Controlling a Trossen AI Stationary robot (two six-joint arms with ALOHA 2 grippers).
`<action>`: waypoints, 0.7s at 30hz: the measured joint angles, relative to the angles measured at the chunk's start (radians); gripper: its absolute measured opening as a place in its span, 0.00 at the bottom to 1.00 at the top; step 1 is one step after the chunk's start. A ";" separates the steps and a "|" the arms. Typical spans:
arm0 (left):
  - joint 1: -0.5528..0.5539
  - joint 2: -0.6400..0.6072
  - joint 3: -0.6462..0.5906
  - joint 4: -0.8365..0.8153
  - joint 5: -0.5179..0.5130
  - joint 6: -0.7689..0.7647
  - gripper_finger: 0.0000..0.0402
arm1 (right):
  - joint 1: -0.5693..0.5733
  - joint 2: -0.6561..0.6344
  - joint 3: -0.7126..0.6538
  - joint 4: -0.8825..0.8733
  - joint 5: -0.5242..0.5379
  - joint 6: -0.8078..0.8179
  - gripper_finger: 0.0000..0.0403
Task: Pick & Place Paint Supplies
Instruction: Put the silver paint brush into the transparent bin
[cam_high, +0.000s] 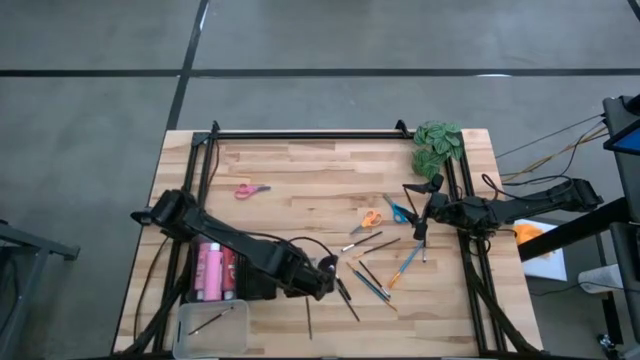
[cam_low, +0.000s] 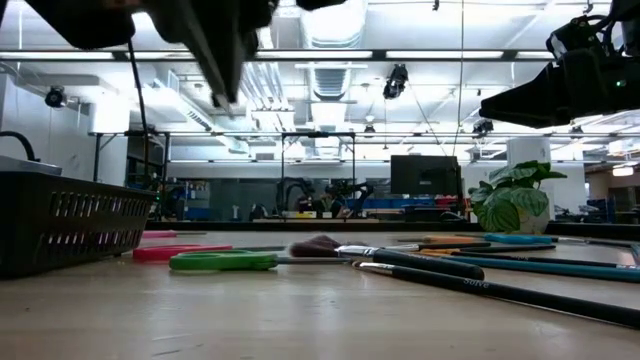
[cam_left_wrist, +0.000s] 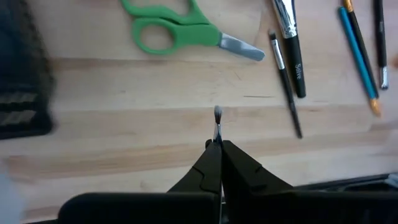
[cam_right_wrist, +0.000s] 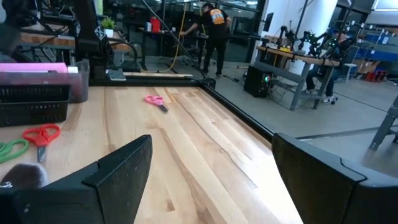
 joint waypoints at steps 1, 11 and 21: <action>0.000 -0.010 0.000 -0.010 0.000 0.032 0.01 | 0.000 0.000 0.000 0.000 0.000 -0.001 0.82; -0.014 -0.087 0.000 -0.120 0.040 0.426 0.01 | 0.000 0.000 0.000 -0.009 0.000 -0.001 0.82; -0.096 -0.145 0.000 -0.206 0.206 0.770 0.01 | 0.000 0.000 0.000 -0.015 0.000 0.000 0.82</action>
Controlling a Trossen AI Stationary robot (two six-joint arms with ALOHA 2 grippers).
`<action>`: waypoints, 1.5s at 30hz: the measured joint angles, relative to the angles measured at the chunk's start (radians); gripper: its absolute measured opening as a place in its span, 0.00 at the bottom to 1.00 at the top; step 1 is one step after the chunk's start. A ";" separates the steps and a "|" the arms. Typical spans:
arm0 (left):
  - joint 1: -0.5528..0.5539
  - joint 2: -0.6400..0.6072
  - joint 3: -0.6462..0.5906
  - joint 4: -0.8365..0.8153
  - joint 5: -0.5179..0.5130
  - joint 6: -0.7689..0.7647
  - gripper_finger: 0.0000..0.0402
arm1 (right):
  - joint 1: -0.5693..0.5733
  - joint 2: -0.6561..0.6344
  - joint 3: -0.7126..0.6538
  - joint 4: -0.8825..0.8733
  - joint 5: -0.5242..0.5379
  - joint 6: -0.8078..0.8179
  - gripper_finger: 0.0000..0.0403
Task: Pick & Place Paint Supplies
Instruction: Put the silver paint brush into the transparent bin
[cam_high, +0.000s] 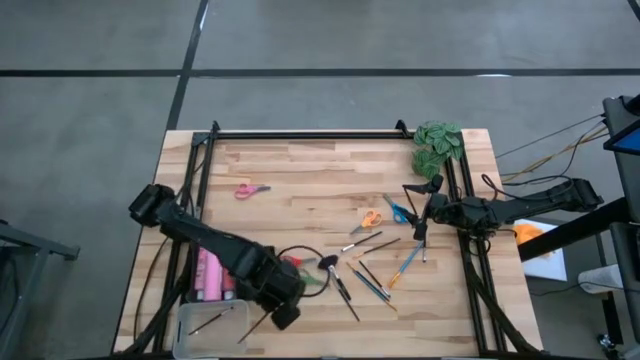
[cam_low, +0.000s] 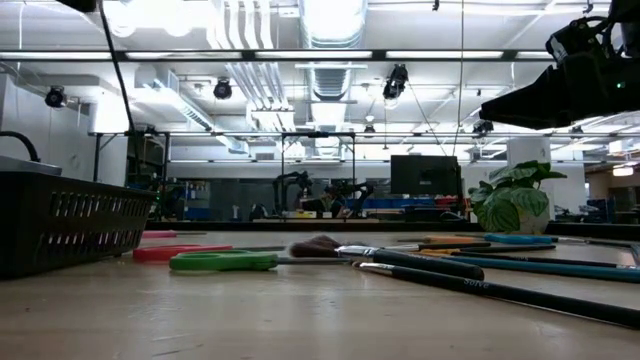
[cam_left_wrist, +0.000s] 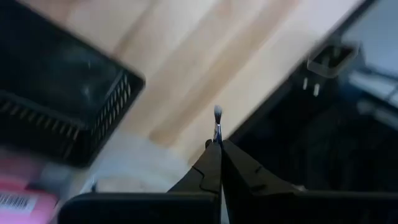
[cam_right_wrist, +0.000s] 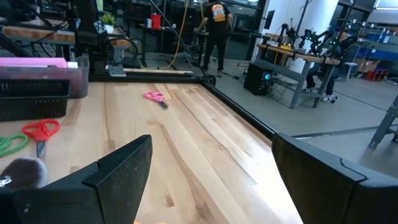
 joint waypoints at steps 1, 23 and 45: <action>-0.013 -0.008 0.000 -0.015 0.004 0.001 0.01 | 0.000 0.000 0.000 0.000 0.000 0.000 0.82; -0.391 -0.028 0.000 -0.199 -0.227 0.002 0.01 | 0.000 0.000 0.000 0.000 0.000 0.001 0.82; -0.400 -0.028 -0.297 -0.005 -0.176 0.045 0.01 | 0.000 0.000 0.000 0.001 0.000 0.001 0.82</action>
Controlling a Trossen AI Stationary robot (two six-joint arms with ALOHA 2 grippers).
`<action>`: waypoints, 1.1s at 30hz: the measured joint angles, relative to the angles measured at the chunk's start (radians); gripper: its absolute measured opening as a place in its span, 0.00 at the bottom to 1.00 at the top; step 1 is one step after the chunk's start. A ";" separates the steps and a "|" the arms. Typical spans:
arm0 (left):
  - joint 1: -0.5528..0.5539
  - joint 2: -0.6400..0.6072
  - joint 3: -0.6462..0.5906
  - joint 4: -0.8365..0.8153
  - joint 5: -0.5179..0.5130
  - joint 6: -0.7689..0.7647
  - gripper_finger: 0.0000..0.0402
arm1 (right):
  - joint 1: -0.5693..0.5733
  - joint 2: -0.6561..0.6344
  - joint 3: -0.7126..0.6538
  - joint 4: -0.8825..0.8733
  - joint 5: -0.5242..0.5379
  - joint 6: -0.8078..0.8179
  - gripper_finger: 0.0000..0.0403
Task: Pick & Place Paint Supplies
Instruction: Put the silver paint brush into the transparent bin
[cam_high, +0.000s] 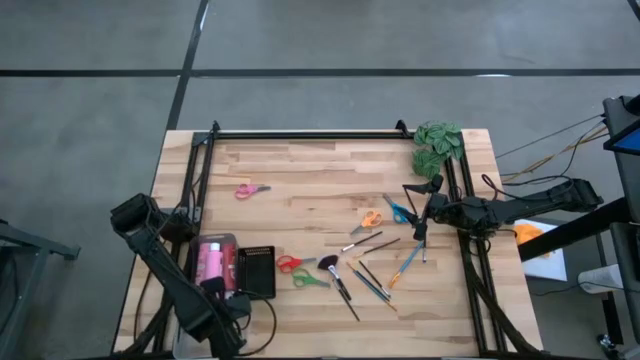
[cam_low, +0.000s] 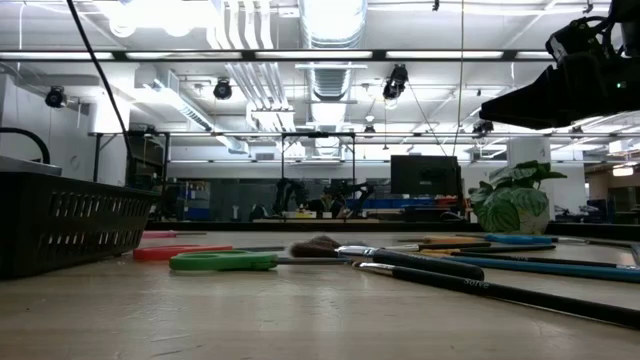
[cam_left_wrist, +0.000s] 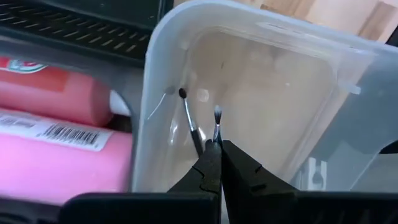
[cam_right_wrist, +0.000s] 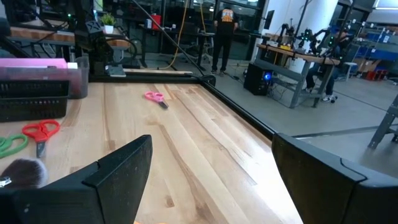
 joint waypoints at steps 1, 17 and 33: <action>0.000 0.000 -0.005 0.011 0.000 0.000 0.01 | 0.000 0.000 0.000 0.000 0.000 -0.001 0.82; 0.001 0.000 -0.019 0.035 0.000 0.000 0.25 | 0.000 0.000 0.000 0.000 0.000 -0.001 0.82; 0.009 -0.048 -0.019 0.066 0.000 -0.046 0.26 | 0.000 0.000 0.000 0.000 0.000 -0.003 0.82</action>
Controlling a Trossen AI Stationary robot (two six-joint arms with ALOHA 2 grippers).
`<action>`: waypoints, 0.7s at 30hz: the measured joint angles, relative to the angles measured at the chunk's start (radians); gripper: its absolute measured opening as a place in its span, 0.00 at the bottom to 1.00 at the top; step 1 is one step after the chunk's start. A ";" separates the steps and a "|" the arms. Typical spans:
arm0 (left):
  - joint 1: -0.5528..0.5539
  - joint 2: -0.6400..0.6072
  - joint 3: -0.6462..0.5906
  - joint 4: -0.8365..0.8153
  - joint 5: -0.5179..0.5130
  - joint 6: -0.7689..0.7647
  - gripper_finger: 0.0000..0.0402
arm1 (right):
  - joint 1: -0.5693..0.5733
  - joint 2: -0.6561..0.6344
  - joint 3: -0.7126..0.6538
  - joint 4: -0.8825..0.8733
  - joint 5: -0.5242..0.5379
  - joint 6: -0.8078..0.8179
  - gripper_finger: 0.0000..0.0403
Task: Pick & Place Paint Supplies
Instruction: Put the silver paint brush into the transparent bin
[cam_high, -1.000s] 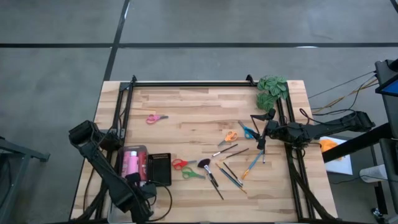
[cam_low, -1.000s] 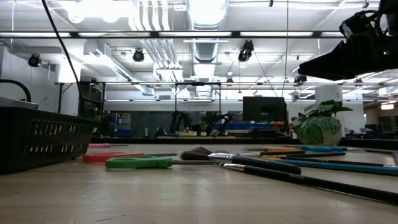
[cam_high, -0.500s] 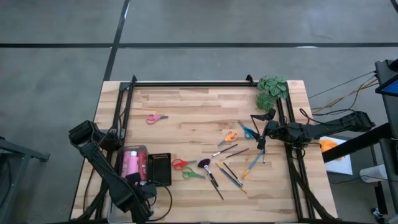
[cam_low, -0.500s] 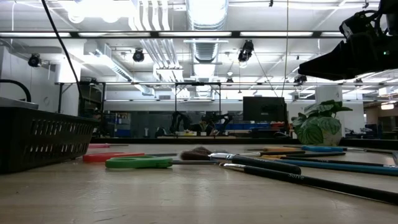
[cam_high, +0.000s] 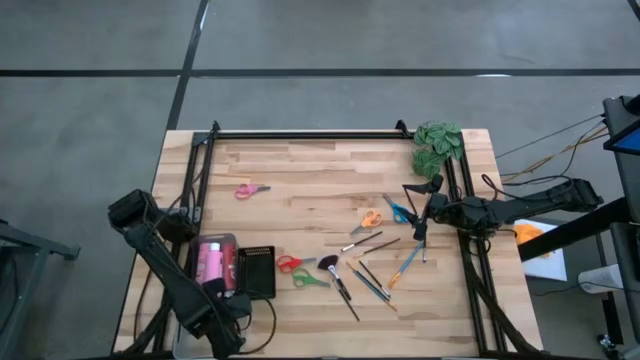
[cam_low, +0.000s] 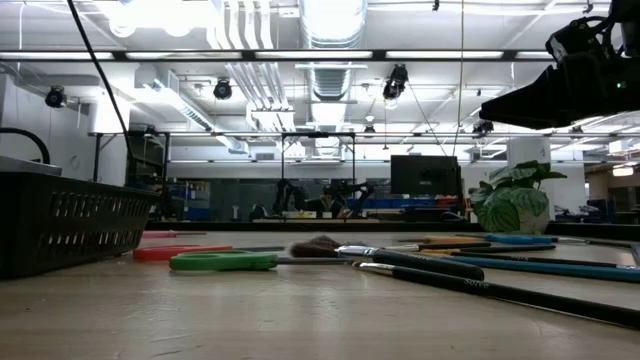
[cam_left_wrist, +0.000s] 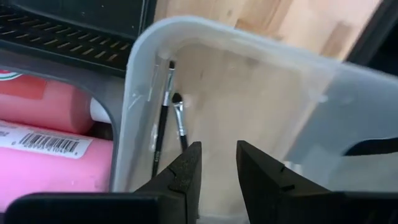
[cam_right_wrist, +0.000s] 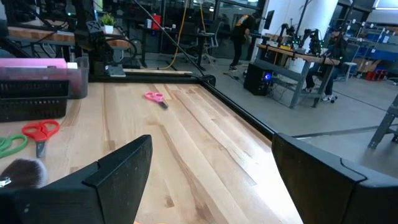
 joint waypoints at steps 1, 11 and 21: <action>0.005 -0.012 0.000 0.007 -0.001 -0.023 0.26 | 0.000 0.000 0.000 0.000 0.000 0.001 0.82; 0.085 -0.160 0.001 0.047 -0.155 -0.351 0.26 | 0.000 0.000 0.000 0.000 0.000 0.002 0.82; 0.206 -0.214 0.001 0.054 -0.327 -0.725 0.26 | 0.000 0.000 0.000 0.000 0.000 0.000 0.82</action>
